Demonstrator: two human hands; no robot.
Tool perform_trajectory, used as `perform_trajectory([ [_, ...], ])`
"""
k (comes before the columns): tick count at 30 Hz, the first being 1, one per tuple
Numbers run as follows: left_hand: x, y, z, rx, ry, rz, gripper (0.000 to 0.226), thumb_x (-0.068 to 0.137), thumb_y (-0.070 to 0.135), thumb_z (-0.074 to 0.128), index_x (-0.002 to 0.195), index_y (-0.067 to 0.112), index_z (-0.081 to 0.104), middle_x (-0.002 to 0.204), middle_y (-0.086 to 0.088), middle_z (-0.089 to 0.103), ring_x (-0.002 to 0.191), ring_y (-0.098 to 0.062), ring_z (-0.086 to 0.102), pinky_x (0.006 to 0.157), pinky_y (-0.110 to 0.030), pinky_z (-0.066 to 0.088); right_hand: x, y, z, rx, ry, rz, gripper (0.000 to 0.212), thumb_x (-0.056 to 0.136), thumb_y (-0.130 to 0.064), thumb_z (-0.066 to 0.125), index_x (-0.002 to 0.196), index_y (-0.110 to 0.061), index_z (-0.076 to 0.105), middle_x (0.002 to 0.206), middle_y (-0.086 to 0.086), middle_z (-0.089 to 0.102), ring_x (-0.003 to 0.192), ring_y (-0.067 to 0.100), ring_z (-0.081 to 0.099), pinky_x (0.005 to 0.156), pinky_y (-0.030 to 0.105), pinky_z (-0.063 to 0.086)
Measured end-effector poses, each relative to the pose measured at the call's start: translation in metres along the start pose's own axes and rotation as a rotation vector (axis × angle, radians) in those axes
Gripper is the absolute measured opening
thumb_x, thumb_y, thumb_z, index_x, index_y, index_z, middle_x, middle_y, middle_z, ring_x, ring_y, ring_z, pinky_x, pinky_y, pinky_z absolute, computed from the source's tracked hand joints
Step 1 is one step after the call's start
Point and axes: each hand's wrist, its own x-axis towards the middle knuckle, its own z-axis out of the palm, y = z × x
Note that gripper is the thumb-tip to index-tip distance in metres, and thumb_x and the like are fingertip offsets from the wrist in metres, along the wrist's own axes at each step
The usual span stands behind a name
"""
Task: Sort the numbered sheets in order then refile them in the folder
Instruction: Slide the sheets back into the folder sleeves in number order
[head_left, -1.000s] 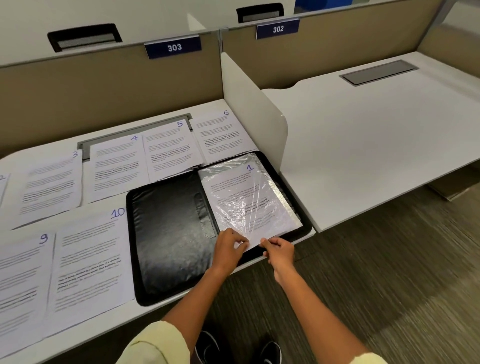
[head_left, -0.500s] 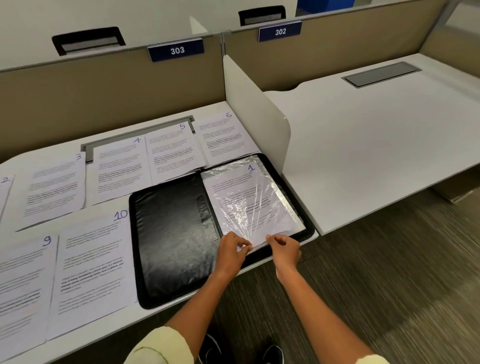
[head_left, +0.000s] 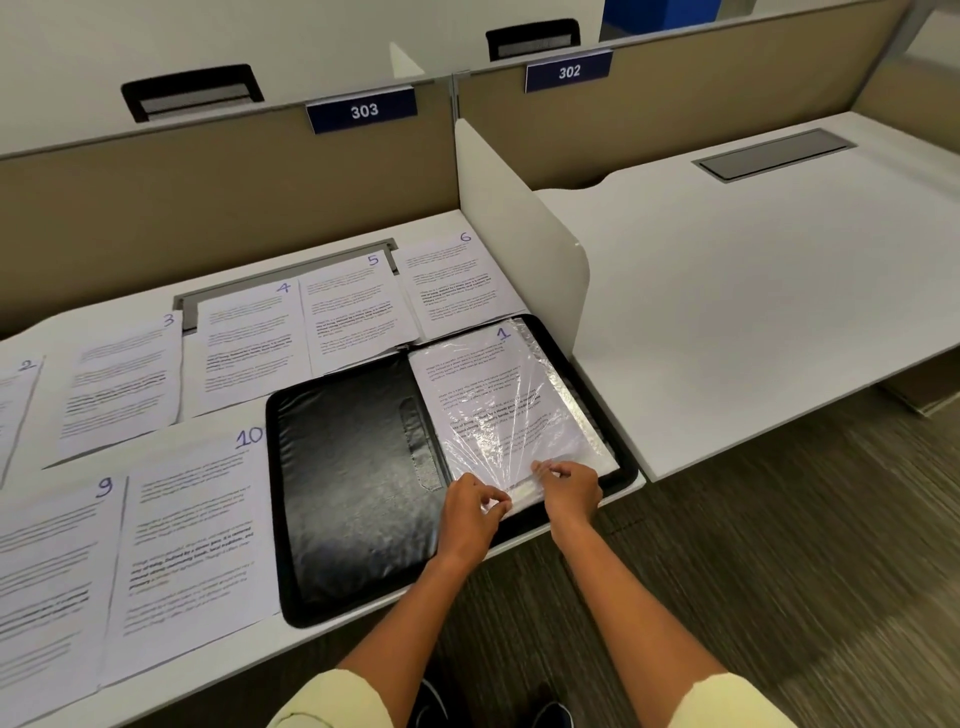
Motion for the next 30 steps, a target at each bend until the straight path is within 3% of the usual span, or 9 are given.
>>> perform_trajectory([
  [4, 0.0, -0.001, -0.002, -0.003, -0.017, 0.001, 0.012, 0.082, 0.024, 0.078, 0.081, 0.033, 0.07, 0.086, 0.009, 0.052, 0.084, -0.01, 0.051, 0.075, -0.03, 0.048, -0.001, 0.0, -0.003, 0.027, -0.01, 0.017, 0.012, 0.085, -0.02, 0.079, 0.079, -0.01, 0.075, 0.083, -0.003, 0.07, 0.079, 0.01, 0.063, 0.061, 0.016, 0.042],
  [7, -0.001, -0.008, -0.004, 0.055, 0.014, 0.043, 0.006, 0.084, 0.028, 0.075, 0.09, 0.028, 0.072, 0.096, 0.009, 0.049, 0.096, -0.009, 0.045, 0.086, -0.028, 0.043, -0.002, 0.0, -0.009, 0.046, 0.003, -0.015, 0.01, 0.086, -0.021, 0.078, 0.083, -0.012, 0.074, 0.085, -0.003, 0.068, 0.081, 0.01, 0.061, 0.062, 0.013, 0.041],
  [11, -0.008, -0.021, -0.008, 0.11, 0.022, 0.123, 0.025, 0.089, 0.042, 0.065, 0.111, 0.03, 0.067, 0.125, 0.005, 0.044, 0.12, -0.011, 0.037, 0.103, -0.033, 0.035, 0.004, -0.001, -0.026, 0.08, 0.068, -0.037, 0.006, 0.087, -0.019, 0.076, 0.085, -0.013, 0.074, 0.093, -0.003, 0.069, 0.09, 0.01, 0.06, 0.072, 0.017, 0.042],
  [14, -0.017, -0.024, -0.012, 0.139, -0.003, 0.152, 0.03, 0.092, 0.044, 0.06, 0.117, 0.029, 0.064, 0.141, 0.001, 0.039, 0.133, -0.015, 0.031, 0.111, -0.039, 0.029, 0.008, -0.003, -0.038, 0.124, 0.102, -0.036, 0.011, 0.087, -0.015, 0.075, 0.087, -0.006, 0.069, 0.092, 0.002, 0.066, 0.083, 0.002, 0.054, 0.081, 0.026, 0.044],
  [16, -0.022, -0.025, -0.014, 0.163, -0.019, 0.164, 0.029, 0.094, 0.045, 0.058, 0.118, 0.03, 0.063, 0.147, 0.001, 0.035, 0.139, -0.016, 0.025, 0.114, -0.042, 0.026, 0.01, -0.003, -0.045, 0.127, 0.123, -0.047, 0.018, 0.087, -0.016, 0.076, 0.092, -0.004, 0.064, 0.089, 0.005, 0.064, 0.077, 0.001, 0.051, 0.073, 0.025, 0.047],
  [19, -0.026, -0.026, -0.014, 0.18, -0.035, 0.182, 0.029, 0.094, 0.044, 0.057, 0.12, 0.032, 0.062, 0.151, 0.001, 0.032, 0.143, -0.018, 0.021, 0.116, -0.048, 0.026, 0.013, -0.005, -0.053, 0.097, 0.111, -0.046, 0.026, 0.088, -0.021, 0.075, 0.104, -0.012, 0.058, 0.089, 0.009, 0.061, 0.075, 0.004, 0.047, 0.061, 0.021, 0.041],
  [23, -0.031, -0.021, -0.014, 0.199, -0.041, 0.17, 0.031, 0.095, 0.045, 0.056, 0.122, 0.032, 0.062, 0.154, 0.0, 0.029, 0.145, -0.02, 0.02, 0.117, -0.048, 0.025, 0.019, -0.008, -0.06, 0.062, 0.033, -0.105, 0.024, 0.089, -0.023, 0.074, 0.11, -0.023, 0.063, 0.093, 0.004, 0.06, 0.085, 0.015, 0.057, 0.08, 0.033, 0.051],
  [30, -0.029, -0.013, -0.016, 0.167, -0.078, 0.101, 0.033, 0.095, 0.049, 0.053, 0.12, 0.032, 0.064, 0.155, -0.001, 0.031, 0.145, -0.02, 0.019, 0.118, -0.048, 0.021, 0.013, -0.017, -0.063, 0.076, -0.049, -0.219, 0.022, 0.098, -0.014, 0.061, 0.117, -0.014, 0.072, 0.103, -0.012, 0.065, 0.106, 0.011, 0.058, 0.093, 0.025, 0.044],
])
